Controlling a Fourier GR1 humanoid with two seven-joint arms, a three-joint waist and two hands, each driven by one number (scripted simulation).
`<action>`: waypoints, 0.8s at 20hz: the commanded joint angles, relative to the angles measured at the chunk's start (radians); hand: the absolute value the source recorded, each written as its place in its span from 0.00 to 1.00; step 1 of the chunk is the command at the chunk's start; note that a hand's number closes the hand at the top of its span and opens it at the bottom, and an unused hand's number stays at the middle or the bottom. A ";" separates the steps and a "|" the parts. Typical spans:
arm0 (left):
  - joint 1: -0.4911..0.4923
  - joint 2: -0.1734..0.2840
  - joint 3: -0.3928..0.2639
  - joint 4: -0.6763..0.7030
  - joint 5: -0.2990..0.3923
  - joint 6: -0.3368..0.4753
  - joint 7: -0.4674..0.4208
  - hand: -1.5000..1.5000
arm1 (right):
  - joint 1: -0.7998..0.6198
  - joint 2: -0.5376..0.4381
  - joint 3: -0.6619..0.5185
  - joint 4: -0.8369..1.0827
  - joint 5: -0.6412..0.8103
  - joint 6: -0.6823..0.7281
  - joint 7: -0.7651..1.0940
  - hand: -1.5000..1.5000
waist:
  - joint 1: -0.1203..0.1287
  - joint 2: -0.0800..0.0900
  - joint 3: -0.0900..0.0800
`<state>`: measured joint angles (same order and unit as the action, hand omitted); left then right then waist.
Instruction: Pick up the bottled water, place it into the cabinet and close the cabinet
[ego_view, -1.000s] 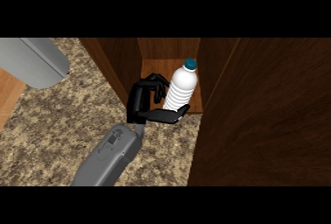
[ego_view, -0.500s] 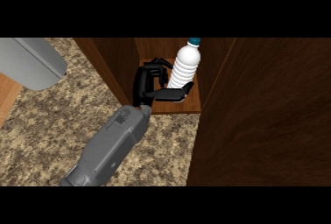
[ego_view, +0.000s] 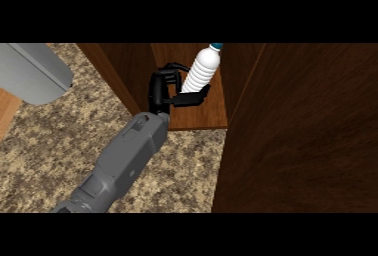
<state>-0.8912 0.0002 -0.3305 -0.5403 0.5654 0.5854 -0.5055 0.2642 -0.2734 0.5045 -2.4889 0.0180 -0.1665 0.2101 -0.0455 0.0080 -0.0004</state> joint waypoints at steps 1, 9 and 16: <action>-0.117 0.000 0.019 0.129 0.014 0.036 -0.017 1.00 | 0.024 -0.022 -0.010 -0.118 -0.032 0.016 0.050 0.00 | -0.017 0.005 0.000; -0.171 0.024 0.081 0.308 -0.022 0.018 -0.124 1.00 | 0.040 -0.019 -0.030 -0.102 -0.041 0.030 0.016 0.00 | -0.014 0.010 -0.001; -0.235 0.000 0.055 0.395 -0.050 0.061 -0.129 0.00 | 0.076 -0.023 -0.010 -0.066 -0.047 0.071 -0.054 0.00 | -0.036 0.015 0.000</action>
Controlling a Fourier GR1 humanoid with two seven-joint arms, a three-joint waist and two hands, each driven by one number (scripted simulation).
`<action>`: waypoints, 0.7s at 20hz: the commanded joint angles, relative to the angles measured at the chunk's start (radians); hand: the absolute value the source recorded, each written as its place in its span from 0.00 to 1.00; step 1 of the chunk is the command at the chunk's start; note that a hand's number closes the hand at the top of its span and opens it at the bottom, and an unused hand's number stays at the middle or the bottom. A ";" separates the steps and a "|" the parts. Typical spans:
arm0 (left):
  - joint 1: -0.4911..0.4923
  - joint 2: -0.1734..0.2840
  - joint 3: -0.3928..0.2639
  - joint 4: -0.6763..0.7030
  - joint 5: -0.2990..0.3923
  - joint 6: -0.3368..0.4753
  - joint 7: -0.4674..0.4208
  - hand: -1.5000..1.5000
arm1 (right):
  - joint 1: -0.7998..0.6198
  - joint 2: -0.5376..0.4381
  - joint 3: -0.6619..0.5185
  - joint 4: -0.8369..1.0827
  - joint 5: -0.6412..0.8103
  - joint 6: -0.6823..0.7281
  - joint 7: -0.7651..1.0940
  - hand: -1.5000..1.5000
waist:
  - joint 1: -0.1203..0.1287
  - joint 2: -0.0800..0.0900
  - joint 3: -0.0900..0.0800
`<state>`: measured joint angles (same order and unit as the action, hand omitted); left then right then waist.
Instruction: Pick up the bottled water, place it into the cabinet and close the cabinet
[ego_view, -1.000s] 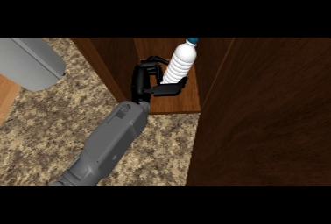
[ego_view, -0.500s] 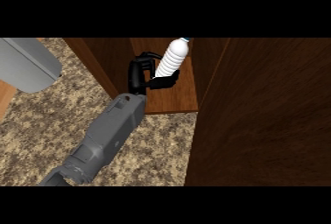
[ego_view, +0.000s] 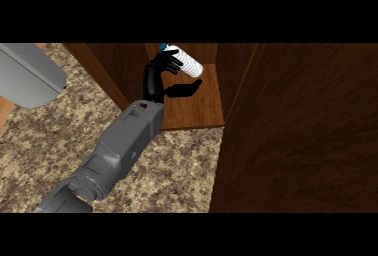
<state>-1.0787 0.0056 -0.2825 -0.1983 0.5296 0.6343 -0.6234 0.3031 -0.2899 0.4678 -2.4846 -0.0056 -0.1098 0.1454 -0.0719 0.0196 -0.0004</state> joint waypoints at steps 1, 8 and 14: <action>-0.065 0.008 0.024 0.061 -0.004 -0.020 0.019 0.00 | 0.040 -0.001 0.026 -0.059 -0.011 0.005 0.013 0.00 | 0.000 0.001 0.000; -0.040 0.012 0.067 0.071 0.018 -0.071 -0.051 0.00 | 0.025 -0.004 -0.044 -0.097 -0.081 0.017 0.042 0.00 | 0.004 0.003 0.000; -0.060 -0.005 0.060 0.074 0.016 -0.057 -0.050 0.00 | 0.030 0.017 0.016 -0.054 -0.036 0.029 -0.005 0.00 | -0.022 0.004 0.000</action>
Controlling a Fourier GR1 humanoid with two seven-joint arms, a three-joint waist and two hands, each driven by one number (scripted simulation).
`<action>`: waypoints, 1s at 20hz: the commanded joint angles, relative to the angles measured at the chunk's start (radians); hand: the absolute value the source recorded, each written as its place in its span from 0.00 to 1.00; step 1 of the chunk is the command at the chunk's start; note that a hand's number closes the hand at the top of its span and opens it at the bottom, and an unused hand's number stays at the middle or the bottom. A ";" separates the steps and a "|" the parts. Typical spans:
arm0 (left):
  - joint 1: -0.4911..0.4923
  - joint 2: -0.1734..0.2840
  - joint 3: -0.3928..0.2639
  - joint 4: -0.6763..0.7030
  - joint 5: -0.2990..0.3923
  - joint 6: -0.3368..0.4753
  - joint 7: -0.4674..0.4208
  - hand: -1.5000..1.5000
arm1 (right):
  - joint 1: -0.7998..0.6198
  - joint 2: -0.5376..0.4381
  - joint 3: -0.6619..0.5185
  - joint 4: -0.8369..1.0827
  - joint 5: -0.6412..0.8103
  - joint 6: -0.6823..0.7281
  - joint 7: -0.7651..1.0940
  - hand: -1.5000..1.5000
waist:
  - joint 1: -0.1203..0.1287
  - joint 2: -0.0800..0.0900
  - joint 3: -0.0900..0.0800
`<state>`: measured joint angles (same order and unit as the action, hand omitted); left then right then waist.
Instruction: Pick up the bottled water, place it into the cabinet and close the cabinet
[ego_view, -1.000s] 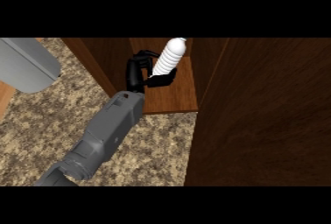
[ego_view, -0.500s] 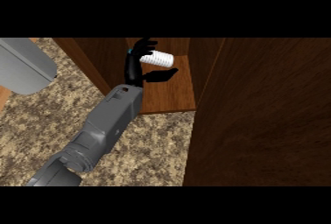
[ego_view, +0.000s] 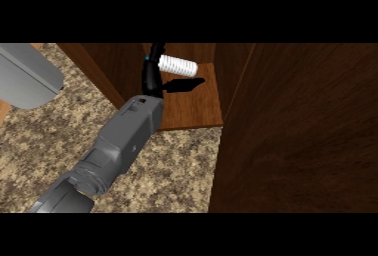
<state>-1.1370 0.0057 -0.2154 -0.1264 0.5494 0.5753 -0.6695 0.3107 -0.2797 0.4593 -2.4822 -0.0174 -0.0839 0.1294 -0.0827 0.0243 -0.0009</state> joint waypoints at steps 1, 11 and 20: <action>-0.043 0.009 0.000 0.026 -0.017 -0.022 0.010 0.00 | 0.035 -0.007 -0.016 -0.038 -0.050 0.020 -0.018 0.00 | 0.005 0.000 0.001; -0.011 -0.004 0.028 -0.059 0.001 -0.332 -0.073 0.00 | 0.053 -0.009 -0.009 -0.065 -0.012 0.021 0.001 0.00 | 0.023 -0.009 0.000; 0.075 -0.006 -0.044 -0.285 0.090 -0.350 0.044 0.00 | 0.053 -0.005 -0.068 -0.111 -0.024 0.015 0.049 0.00 | 0.056 -0.029 0.001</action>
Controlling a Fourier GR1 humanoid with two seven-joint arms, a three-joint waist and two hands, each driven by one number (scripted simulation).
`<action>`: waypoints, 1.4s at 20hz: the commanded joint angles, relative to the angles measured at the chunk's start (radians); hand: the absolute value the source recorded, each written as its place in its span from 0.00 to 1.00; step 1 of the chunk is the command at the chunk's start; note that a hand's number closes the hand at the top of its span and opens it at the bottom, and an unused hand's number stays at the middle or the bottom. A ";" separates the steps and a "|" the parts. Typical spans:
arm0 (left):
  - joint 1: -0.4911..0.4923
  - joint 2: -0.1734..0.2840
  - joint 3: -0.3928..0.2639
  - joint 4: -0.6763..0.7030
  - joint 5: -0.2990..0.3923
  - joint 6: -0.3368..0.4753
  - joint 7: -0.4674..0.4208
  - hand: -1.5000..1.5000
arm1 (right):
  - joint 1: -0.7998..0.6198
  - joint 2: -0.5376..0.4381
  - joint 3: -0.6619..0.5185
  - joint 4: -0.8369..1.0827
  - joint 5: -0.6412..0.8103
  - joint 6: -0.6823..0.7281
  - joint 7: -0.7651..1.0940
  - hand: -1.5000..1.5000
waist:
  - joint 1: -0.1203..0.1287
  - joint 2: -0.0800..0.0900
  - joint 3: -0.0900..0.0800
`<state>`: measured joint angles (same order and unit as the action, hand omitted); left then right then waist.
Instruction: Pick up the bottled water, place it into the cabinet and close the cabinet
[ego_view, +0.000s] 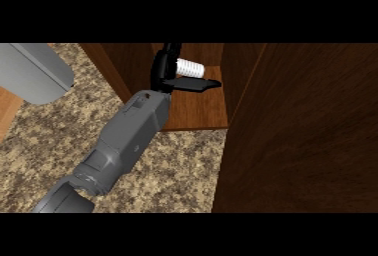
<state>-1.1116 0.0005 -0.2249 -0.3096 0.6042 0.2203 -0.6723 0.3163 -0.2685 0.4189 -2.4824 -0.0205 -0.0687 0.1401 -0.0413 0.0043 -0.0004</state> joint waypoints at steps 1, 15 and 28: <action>0.082 0.000 -0.054 -0.109 0.070 -0.031 0.000 0.00 | -0.016 -0.014 -0.060 -0.032 -0.079 0.035 0.013 0.00 | 0.004 -0.001 0.001; 0.570 0.075 -0.221 -0.749 0.009 0.088 0.187 1.00 | 0.000 -0.108 0.024 -0.107 0.070 0.072 0.095 1.00 | 0.067 -0.018 0.000; 1.000 0.312 -0.264 -1.347 -0.034 0.136 0.311 1.00 | -0.165 0.005 0.324 -0.059 0.106 0.041 0.334 1.00 | 0.054 -0.010 0.000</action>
<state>-0.2116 0.2732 -0.4843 -1.5058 0.5811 0.3230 -0.4102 0.2050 -0.3277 0.6379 -2.4821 0.0070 0.0009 0.3855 0.0198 -0.0081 -0.0008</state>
